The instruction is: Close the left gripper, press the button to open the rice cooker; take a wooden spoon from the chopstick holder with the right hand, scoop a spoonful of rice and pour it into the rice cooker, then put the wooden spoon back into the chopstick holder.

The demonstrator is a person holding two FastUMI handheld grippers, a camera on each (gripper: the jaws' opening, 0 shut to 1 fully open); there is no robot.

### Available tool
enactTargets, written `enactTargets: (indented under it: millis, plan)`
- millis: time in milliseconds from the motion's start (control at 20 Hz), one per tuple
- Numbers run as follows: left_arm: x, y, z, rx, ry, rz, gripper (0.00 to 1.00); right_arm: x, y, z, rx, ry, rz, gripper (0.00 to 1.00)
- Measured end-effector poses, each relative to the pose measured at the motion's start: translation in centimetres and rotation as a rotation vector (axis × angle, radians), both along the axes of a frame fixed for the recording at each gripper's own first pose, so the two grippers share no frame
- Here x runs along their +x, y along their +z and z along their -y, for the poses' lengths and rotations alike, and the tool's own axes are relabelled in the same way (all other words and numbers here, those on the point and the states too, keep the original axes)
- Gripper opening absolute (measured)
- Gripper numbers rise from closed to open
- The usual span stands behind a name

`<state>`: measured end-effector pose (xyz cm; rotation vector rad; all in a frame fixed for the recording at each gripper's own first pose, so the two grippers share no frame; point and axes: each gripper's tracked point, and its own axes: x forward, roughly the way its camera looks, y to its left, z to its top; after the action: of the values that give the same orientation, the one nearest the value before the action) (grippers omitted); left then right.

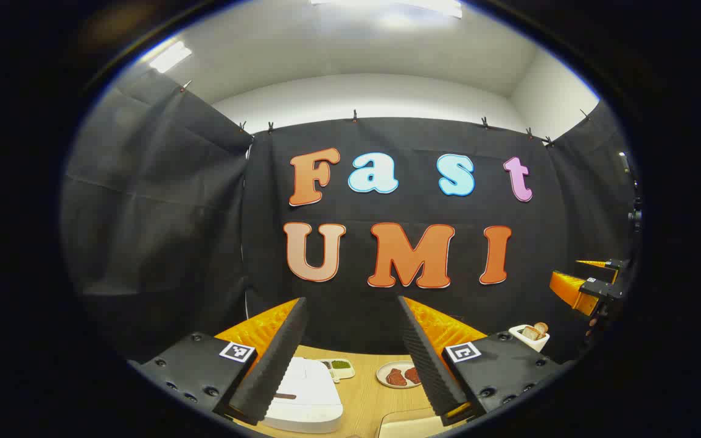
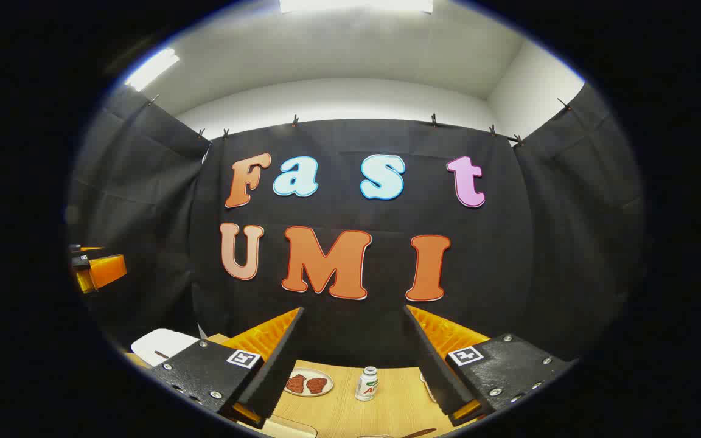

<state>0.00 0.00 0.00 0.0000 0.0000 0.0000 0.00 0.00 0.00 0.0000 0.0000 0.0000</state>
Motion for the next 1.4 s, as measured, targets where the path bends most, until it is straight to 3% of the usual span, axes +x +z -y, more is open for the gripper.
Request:
enactTargets:
  millis: [150, 250, 300, 350, 400, 500, 750, 800, 850, 1000, 1050, 1150, 1350, 1400]
  plan:
    - [0.2, 0.5, -0.2, 0.019, 0.002, 0.015, 0.99, 0.0, 0.0, -0.1, -0.003, 0.002, -0.006, 0.96]
    - [0.2, 0.6, -0.2, 0.02, 0.003, 0.022, 0.99, -0.2, -0.1, 0.0, -0.003, 0.002, -0.01, 0.97]
    - [0.2, 0.8, -0.2, 0.019, 0.002, 0.025, 0.99, -0.3, -0.2, 0.1, -0.004, 0.0, -0.008, 0.92]
    - [0.2, 0.8, -0.2, 0.019, 0.001, 0.028, 0.99, -0.4, -0.1, 0.3, -0.008, -0.004, -0.007, 0.96]
    - [0.2, 0.9, -0.2, 0.019, -0.001, 0.029, 0.98, -0.5, -0.1, 0.3, -0.011, -0.006, -0.007, 0.92]
    - [0.3, 0.9, -0.1, 0.024, -0.001, 0.029, 0.99, -0.5, -0.4, 0.4, -0.011, -0.006, -0.015, 0.97]
    - [0.4, 1.0, -0.2, 0.023, 0.003, 0.033, 0.99, -0.5, -0.7, 0.6, -0.011, -0.009, -0.025, 0.97]
    - [0.6, 0.8, -0.3, 0.028, 0.006, 0.03, 0.99, -0.4, -0.8, 0.7, -0.01, -0.009, -0.028, 0.92]
    - [0.8, 0.7, -0.3, 0.028, 0.009, 0.024, 0.99, -0.3, -1.0, 0.7, -0.006, -0.011, -0.034, 0.97]
    - [1.1, 0.6, -0.1, 0.018, 0.002, 0.022, 0.99, -0.2, -1.3, 1.2, 0.007, -0.018, -0.043, 0.97]
    - [1.2, 0.6, -0.2, 0.017, 0.001, 0.023, 0.99, -0.2, -1.4, 1.4, 0.009, -0.022, -0.044, 0.92]
    - [1.5, 0.5, -0.7, 0.011, 0.003, 0.019, 0.98, -0.4, -1.6, 1.8, 0.01, -0.032, -0.047, 0.97]
    - [2.0, -0.4, -3.6, 0.013, 0.059, -0.01, 0.99, -0.4, -2.5, 2.5, 0.008, -0.046, -0.067, 0.97]
    - [2.1, -0.8, -4.5, 0.012, 0.077, -0.023, 0.99, -0.4, -2.7, 2.6, 0.008, -0.049, -0.071, 0.92]
